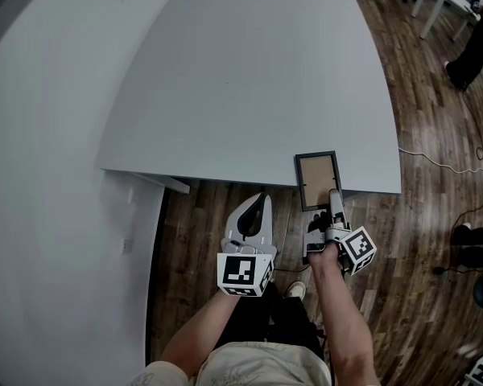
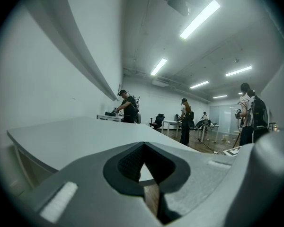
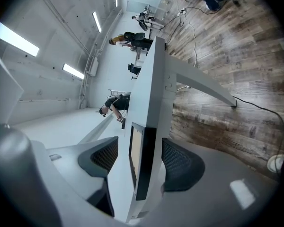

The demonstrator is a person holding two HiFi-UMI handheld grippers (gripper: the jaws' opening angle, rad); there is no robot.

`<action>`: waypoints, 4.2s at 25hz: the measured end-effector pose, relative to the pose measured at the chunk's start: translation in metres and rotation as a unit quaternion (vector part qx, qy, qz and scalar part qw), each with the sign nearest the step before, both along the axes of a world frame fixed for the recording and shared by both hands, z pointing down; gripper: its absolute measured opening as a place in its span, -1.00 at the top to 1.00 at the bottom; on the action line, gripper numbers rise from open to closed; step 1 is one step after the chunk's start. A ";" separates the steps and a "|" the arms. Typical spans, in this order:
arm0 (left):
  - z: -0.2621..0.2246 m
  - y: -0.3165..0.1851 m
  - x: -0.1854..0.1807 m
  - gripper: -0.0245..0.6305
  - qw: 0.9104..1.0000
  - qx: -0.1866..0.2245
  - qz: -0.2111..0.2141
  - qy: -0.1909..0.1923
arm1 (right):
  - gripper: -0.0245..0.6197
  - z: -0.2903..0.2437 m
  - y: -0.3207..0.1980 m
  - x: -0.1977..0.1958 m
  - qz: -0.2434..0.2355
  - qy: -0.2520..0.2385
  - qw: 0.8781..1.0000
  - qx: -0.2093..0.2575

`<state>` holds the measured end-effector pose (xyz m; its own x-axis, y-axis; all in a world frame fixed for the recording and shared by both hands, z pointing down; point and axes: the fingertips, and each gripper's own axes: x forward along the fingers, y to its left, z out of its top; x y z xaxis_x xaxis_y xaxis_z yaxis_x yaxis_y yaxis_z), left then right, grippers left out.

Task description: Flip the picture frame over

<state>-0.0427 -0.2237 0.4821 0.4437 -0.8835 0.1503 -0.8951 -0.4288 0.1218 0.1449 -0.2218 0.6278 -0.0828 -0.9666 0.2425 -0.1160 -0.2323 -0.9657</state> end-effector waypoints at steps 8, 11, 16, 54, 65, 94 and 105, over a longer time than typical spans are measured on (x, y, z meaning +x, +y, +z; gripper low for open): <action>-0.005 -0.001 0.006 0.92 1.000 0.006 0.006 0.004 | -0.07 -0.004 0.006 0.011 -0.002 0.025 1.000 0.003; -0.007 -0.002 0.009 0.92 1.000 0.009 0.007 0.004 | -0.11 -0.005 0.009 0.016 -0.007 0.041 0.999 0.001; -0.010 -0.004 0.006 0.92 1.000 0.008 0.001 0.007 | -0.12 -0.013 0.013 0.024 -0.020 0.090 0.996 -0.003; -0.091 0.005 0.019 0.92 0.997 0.081 -0.005 0.014 | 0.85 -0.170 0.023 0.045 -0.018 0.147 0.981 0.129; -0.123 0.008 0.015 0.92 0.995 0.101 0.003 0.009 | 0.85 -0.219 0.018 0.012 -0.078 0.296 0.937 0.170; -0.135 0.041 0.020 0.92 0.995 0.099 0.006 0.021 | 0.85 -0.273 0.062 -0.024 -0.116 0.648 0.727 0.196; -0.114 0.045 0.021 0.92 0.997 0.079 0.006 0.015 | 0.85 -0.267 0.065 -0.022 -0.121 0.656 0.721 0.187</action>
<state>-0.0213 -0.1782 0.3685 0.4567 -0.8896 -0.0033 -0.8867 -0.4555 0.0787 0.1231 -0.1569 0.3609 -0.1973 -0.9803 -0.0081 -0.9801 0.1970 0.0221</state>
